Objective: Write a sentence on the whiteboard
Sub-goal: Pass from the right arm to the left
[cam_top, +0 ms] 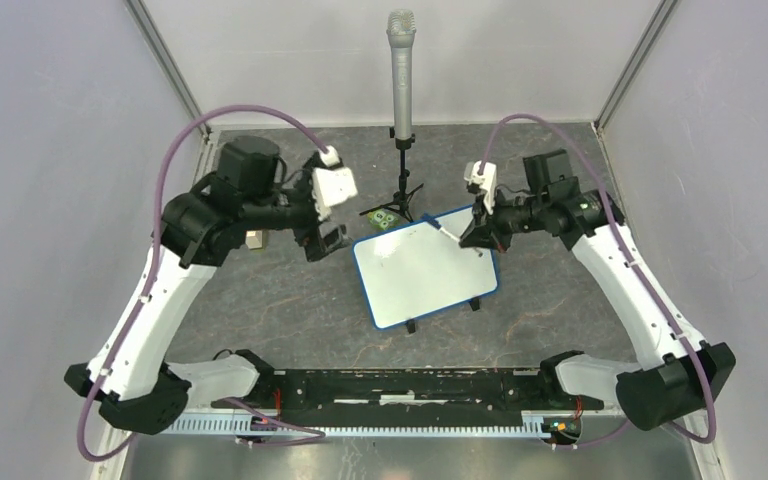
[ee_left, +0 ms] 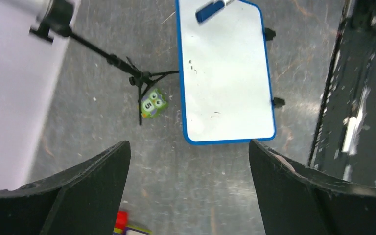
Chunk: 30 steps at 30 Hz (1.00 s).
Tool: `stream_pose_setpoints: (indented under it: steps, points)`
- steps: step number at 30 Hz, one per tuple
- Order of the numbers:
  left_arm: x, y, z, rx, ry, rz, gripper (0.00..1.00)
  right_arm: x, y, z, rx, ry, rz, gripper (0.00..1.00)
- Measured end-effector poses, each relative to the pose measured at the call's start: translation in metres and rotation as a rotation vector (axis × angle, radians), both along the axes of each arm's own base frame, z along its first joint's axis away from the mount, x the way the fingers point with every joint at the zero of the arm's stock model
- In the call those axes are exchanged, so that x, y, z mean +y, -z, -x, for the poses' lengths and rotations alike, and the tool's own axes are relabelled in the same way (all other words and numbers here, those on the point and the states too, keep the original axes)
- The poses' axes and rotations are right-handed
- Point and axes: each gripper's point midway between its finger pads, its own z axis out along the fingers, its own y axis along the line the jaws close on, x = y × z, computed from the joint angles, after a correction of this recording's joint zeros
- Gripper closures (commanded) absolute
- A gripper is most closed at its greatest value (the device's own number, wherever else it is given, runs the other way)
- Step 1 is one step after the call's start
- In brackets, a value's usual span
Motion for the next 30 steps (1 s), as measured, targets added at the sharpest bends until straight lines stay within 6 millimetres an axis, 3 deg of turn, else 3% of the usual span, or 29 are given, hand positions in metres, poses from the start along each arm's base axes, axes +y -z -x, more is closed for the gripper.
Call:
stream_pose_setpoints:
  steps: [6,11,22,26,30]
  points:
    - [-0.037,0.014,0.026,-0.219,0.222,-0.190,0.10,0.030,0.031,0.050,0.209,-0.121,-0.067,1.00]
    - [-0.060,0.044,0.047,-0.376,0.404,-0.377,0.13,0.040,0.050,0.080,0.337,-0.185,-0.087,1.00]
    - [-0.088,0.076,0.059,-0.498,0.555,-0.550,0.25,0.058,0.037,0.113,0.390,-0.323,-0.149,1.00]
    - [-0.091,0.091,0.060,-0.486,0.579,-0.592,0.34,0.059,0.036,0.118,0.399,-0.344,-0.155,1.00]
    - [-0.093,0.100,0.062,-0.477,0.600,-0.614,0.51,0.060,0.034,0.122,0.405,-0.359,-0.159,1.00]
